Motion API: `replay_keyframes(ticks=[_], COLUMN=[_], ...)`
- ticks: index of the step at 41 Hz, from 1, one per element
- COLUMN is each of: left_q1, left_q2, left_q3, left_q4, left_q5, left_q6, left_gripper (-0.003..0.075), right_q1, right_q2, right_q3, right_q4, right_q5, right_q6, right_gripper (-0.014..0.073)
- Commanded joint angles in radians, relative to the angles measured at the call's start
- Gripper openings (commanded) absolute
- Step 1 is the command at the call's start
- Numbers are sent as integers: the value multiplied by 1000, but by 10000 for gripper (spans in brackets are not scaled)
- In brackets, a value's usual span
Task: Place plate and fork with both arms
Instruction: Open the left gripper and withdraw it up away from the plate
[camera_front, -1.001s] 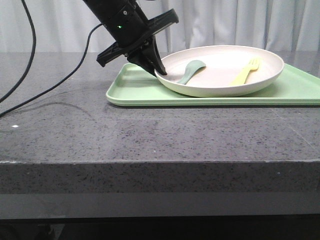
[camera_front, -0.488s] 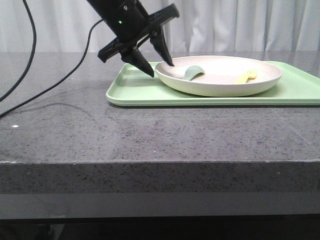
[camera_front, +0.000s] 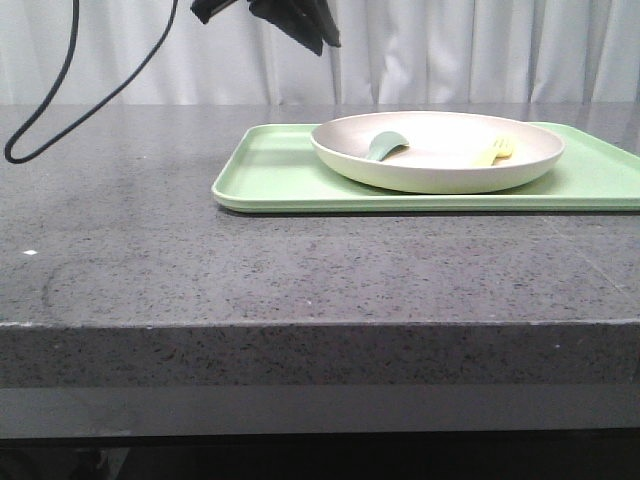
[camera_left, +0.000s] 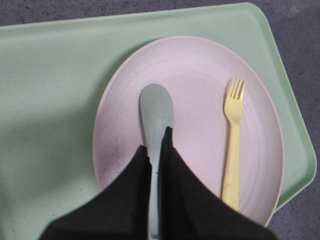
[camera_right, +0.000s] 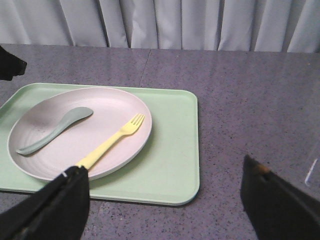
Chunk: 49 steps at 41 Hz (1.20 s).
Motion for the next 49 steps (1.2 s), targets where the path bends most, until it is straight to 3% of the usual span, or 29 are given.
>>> replay_keyframes(ticks=[1,15,26,38,42,49], left_q1=[-2,-2,-2,13,61,110], left_q2=[-63,-88,-194,-448,-551,-771], left_q3=[-43,-43,9,385,559,893], left_q4=[-21,16,200,474,475,473], left_q5=[5,69,69,49,-55,-357], left_q6=[18,21,22,51,43,43], left_gripper=[-18,-18,-18,-18,-18,-18], right_q1=[2,2,2,2,2,2], right_q2=[8,8,8,8,8,8], right_q3=[-38,-38,-38,-35,-35,-35], right_q4=[-11,-11,-11,-11,-11,-11], right_q5=[-74,-74,-74,-74,-74,-68], right_q6=[-2,-2,-2,-2,-2,-2], right_gripper=[633,633,633,633,633,633])
